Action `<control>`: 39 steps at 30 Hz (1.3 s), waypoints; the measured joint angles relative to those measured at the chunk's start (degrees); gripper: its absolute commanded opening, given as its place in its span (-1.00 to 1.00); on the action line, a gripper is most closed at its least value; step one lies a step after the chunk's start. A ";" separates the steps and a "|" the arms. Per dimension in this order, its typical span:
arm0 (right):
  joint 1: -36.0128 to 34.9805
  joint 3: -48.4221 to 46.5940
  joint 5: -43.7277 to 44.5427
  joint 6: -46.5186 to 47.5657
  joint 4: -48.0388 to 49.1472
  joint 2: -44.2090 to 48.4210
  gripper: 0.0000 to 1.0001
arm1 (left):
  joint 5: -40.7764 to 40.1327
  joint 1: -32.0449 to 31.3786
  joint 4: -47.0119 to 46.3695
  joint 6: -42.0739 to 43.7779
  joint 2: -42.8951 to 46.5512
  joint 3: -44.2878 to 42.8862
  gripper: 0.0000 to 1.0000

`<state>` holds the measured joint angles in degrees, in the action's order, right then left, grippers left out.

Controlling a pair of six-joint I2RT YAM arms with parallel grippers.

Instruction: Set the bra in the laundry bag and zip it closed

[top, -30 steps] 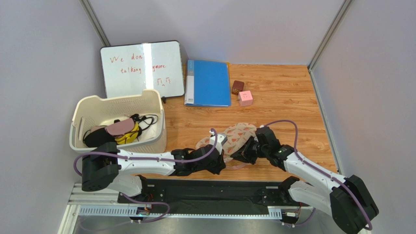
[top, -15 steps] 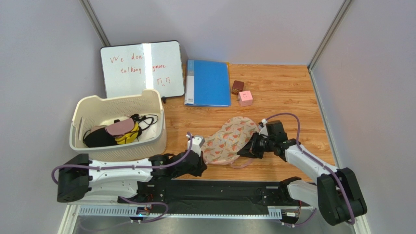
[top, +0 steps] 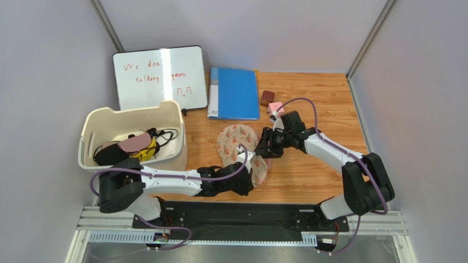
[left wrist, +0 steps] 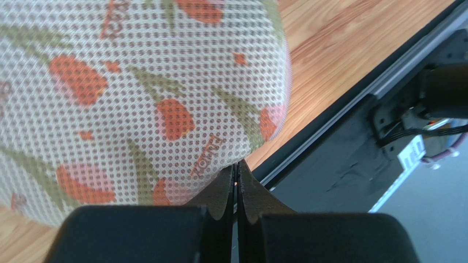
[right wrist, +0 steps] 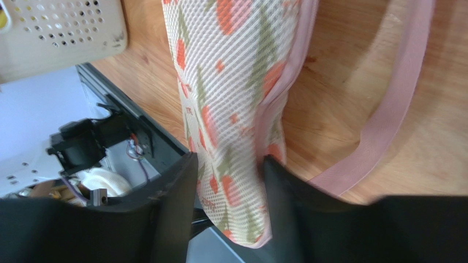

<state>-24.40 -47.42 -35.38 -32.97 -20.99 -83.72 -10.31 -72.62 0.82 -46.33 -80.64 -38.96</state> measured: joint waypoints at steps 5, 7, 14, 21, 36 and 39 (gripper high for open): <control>2.49 0.83 3.28 1.92 -5.09 4.02 0.73 | 2.19 0.68 -3.54 0.33 -5.95 -4.52 -1.00; 3.80 2.97 5.44 2.25 -7.85 8.63 0.79 | 2.36 0.87 -3.93 0.46 -6.86 -5.31 -1.00; 4.57 10.21 8.81 1.44 -14.47 26.53 0.74 | 2.40 1.49 -4.09 0.85 -7.02 -5.66 -1.00; 3.58 20.39 4.85 -6.49 -9.79 31.76 0.43 | 2.93 1.49 -4.07 1.33 -7.02 -6.62 -1.00; 2.62 22.38 3.89 -13.51 3.28 25.70 -1.00 | 3.63 1.49 -3.65 1.51 -6.86 -7.02 -1.00; 3.39 22.23 2.69 -12.94 3.39 23.15 -1.00 | 2.45 1.49 -3.19 1.29 -5.51 -5.42 -1.00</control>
<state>-21.02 -25.19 -32.69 -45.91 -17.61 -60.58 -7.86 -71.13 -2.37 -45.04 -86.15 -44.38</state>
